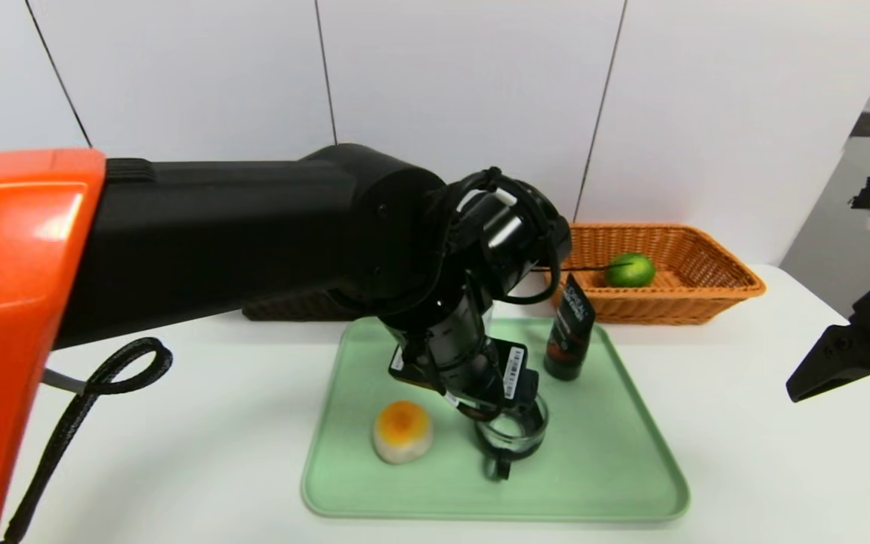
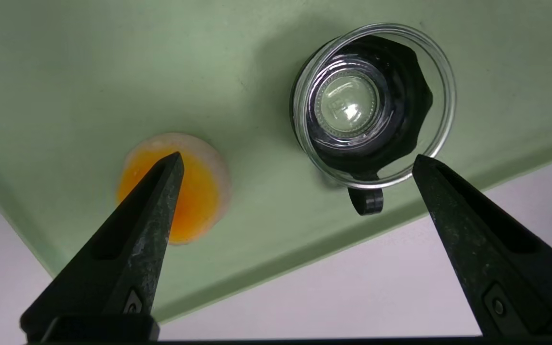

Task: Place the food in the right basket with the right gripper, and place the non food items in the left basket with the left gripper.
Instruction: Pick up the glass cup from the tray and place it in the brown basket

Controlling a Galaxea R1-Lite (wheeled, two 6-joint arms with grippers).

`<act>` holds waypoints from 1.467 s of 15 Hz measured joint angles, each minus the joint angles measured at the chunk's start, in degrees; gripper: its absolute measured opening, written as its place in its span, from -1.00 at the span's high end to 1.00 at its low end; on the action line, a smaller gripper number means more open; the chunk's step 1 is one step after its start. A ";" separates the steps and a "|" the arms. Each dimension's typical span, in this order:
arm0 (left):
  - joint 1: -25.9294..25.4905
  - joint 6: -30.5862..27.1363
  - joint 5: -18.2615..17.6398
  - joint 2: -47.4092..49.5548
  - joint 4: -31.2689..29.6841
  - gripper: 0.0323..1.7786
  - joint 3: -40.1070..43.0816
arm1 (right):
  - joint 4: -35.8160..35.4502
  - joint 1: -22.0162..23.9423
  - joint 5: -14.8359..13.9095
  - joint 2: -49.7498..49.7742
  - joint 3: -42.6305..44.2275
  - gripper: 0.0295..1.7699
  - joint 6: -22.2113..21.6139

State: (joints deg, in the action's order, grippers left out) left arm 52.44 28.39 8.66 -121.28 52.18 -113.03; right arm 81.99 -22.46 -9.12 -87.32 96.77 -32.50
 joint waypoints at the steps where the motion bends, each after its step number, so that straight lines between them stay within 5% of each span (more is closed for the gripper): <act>1: 0.00 -0.20 0.16 -0.68 -0.06 -0.90 0.00 | 0.00 -0.20 -0.02 0.06 0.00 -0.92 0.00; 9: -0.27 -2.96 4.22 -4.63 -2.05 -0.90 -0.06 | 0.04 -2.05 -0.05 1.71 -0.71 -0.92 0.09; 18: -0.18 -4.39 4.27 -6.06 -3.67 -0.86 -0.09 | 0.06 -2.57 -0.57 3.10 -0.71 -0.92 0.23; 22: -0.16 -4.39 4.05 -6.41 -4.63 -0.14 -0.09 | 0.09 -2.71 -0.41 3.58 -0.72 -0.93 0.23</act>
State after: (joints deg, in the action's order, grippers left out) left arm 52.29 24.00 12.70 -127.70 47.54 -113.12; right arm 82.08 -25.16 -9.53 -83.74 96.05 -32.27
